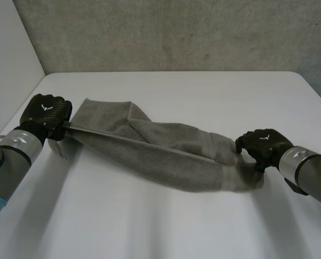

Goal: Fold the towel.

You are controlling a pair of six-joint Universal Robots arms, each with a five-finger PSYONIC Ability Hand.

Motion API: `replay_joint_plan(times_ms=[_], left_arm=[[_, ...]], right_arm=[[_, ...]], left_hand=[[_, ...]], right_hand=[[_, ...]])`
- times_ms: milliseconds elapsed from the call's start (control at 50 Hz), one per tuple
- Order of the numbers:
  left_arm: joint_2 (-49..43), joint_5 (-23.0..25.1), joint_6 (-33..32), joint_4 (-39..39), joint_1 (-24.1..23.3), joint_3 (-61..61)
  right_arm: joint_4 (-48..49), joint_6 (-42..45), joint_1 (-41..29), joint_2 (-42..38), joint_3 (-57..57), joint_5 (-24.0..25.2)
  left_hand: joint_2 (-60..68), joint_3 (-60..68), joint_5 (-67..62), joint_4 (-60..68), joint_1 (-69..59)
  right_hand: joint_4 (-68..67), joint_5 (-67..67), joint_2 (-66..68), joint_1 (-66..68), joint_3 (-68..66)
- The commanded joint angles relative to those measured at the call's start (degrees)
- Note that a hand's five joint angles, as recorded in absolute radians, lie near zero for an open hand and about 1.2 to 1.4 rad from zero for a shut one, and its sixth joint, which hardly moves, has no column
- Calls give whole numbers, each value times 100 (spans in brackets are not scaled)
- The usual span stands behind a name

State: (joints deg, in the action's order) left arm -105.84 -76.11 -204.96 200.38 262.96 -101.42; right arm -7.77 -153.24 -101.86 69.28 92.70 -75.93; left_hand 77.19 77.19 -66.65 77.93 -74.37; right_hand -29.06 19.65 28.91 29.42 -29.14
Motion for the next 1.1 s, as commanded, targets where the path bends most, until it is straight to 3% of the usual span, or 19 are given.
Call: replay_joint_plan(times_ms=[20,200,320,500,840,900,940,980,1060,1100], left_arm=[[-16,9,0,10,1,-53],[-16,9,9,18,1,-62],[2,9,9,27,-8,-71],[195,9,26,80,1,-115],[845,0,307,581,62,-423],[881,0,422,590,62,-432],[881,9,448,598,80,-432],[881,0,448,598,97,-432],[881,9,457,598,133,-414],[872,9,457,598,133,-396]], right_arm=[[-93,-57,0,638,37,60],[-462,-128,-281,683,116,166],[-287,-321,-563,130,46,412],[636,-1576,-852,-616,-401,517],[742,-2061,-1380,-1698,-1554,482],[715,-2114,-1415,-1848,-1703,474],[689,-2158,-1415,-1839,-1721,474],[672,-2193,-1407,-1796,-1721,491],[645,-2272,-1371,-1655,-1650,553],[488,-2281,-1363,-1558,-1580,762]], left_hand=[[281,281,-335,207,-563],[281,281,-335,207,-563],[281,281,-335,207,-563],[281,281,-335,207,-563],[281,281,-335,207,-563],[281,281,-335,207,-563],[281,281,-335,207,-563],[281,281,-335,207,-563],[281,281,-335,207,-563],[281,281,-335,207,-563]], right_hand=[[-54,-5,69,17,-45],[-37,-22,52,1,-29],[47,-106,-32,-83,56],[64,-123,-49,-100,72],[-3,-56,18,-33,5],[-575,516,590,539,-567],[-2331,2273,2346,2295,-2323],[-2841,2782,2856,2805,-2833],[-2796,2737,2811,2759,-2787],[-1526,1468,1541,1490,-1518]])
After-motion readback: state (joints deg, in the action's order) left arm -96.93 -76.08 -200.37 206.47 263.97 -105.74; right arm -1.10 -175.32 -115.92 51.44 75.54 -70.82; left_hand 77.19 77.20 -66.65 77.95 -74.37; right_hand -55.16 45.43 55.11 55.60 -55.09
